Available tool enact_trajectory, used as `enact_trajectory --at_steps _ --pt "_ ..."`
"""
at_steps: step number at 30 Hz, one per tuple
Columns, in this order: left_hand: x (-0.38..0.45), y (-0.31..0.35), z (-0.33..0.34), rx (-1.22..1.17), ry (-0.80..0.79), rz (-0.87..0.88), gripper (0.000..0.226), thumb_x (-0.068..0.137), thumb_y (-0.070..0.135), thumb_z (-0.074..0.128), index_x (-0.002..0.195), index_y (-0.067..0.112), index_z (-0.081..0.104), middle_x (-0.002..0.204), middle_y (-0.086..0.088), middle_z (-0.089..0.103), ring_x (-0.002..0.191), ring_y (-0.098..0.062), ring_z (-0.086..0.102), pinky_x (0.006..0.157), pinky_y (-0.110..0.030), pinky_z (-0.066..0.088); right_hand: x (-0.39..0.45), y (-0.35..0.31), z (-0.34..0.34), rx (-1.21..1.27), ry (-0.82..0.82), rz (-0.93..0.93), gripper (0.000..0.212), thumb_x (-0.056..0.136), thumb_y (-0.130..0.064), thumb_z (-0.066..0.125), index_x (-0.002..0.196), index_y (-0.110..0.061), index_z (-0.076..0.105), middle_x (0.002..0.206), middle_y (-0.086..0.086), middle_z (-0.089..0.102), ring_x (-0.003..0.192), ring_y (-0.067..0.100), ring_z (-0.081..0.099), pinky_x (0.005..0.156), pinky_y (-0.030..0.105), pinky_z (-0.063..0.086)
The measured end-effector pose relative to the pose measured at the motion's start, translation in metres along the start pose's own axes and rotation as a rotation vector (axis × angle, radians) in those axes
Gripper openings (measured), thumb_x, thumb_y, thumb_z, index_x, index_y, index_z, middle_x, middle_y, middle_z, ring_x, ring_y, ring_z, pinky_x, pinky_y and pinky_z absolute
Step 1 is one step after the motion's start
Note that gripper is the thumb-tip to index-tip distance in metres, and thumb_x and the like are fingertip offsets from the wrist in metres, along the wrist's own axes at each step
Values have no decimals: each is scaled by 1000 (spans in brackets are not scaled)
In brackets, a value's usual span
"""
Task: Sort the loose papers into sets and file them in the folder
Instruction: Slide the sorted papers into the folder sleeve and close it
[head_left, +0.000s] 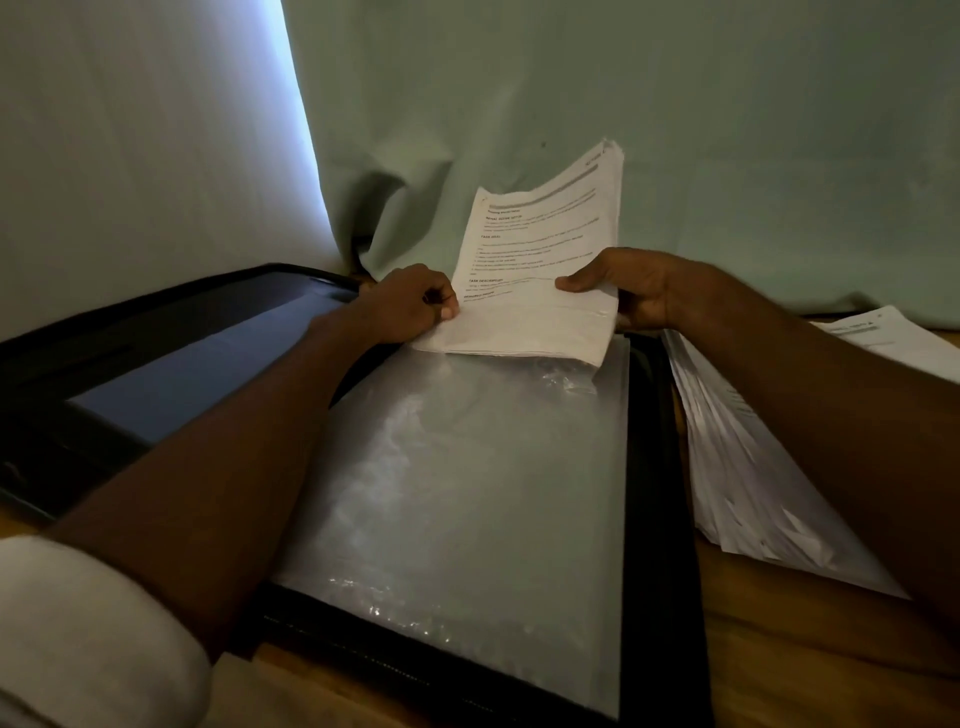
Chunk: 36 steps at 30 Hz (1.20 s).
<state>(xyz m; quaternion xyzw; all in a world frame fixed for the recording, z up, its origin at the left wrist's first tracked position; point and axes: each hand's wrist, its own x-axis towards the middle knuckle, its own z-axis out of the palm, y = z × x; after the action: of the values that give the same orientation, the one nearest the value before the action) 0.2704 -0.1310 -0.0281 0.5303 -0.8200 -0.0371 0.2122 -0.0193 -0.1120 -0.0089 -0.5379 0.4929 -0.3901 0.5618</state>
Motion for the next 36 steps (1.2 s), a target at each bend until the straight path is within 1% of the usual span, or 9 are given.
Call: enact_trajectory --at_steps 4,7,12,15,19,23,27,32,36 --pt "-1 12 -2 -74 -5 57 48 77 70 60 87 26 74 94 6 68 98 -21 63 99 -55 48 5 1 -3 23 20 2 51 85 0 72 134 -12 63 126 9 71 114 27 69 97 42 57" --pt "-1 38 0 -140 7 103 46 65 85 58 77 43 72 95 17 64 102 -16 61 100 -53 47 6 2 -1 46 44 -19 50 86 0 71 134 -11 62 128 11 70 116 29 68 104 47 53" --pt "2 84 17 -378 93 195 23 89 36 78 90 13 77 97 3 72 83 -2 58 85 -31 46 -1 3 1 168 29 -47 35 97 -11 64 132 -13 62 122 11 73 108 28 72 80 44 63" --pt "2 90 21 -500 117 163 11 90 22 77 88 12 79 91 4 75 79 3 60 80 -22 46 -7 4 -2 143 -47 -41 37 95 -5 64 132 -12 63 116 9 75 101 26 74 77 41 63" --pt "-1 94 24 -500 53 167 16 89 33 79 89 17 80 95 5 77 91 -6 66 87 -28 50 -8 5 -7 156 -36 -36 39 92 0 65 131 -8 63 106 9 78 90 23 77 70 37 64" --pt "-4 101 27 -544 184 192 12 89 30 78 88 18 79 89 7 77 89 -9 69 86 -34 53 -5 7 -5 261 -1 -63 35 94 5 60 128 -5 62 90 10 79 77 21 77 59 34 62" --pt "-7 105 26 -488 154 240 9 86 31 78 82 23 79 87 8 77 93 -13 70 95 -44 55 -8 10 -12 189 -133 -75 42 85 5 63 125 -8 63 104 9 77 90 22 76 70 36 63" --pt "0 67 2 -84 65 30 42 68 80 53 86 47 72 87 16 74 95 -12 67 103 -54 44 -4 11 -17 160 -73 -70 49 90 7 64 137 -7 60 124 10 72 105 24 73 74 35 64" --pt "-8 32 -10 -229 -49 45 20 81 40 84 93 24 82 99 6 76 93 -11 68 88 -26 52 -7 8 -10 43 -121 -33 55 80 0 72 133 -10 62 125 9 72 109 23 72 81 35 63"
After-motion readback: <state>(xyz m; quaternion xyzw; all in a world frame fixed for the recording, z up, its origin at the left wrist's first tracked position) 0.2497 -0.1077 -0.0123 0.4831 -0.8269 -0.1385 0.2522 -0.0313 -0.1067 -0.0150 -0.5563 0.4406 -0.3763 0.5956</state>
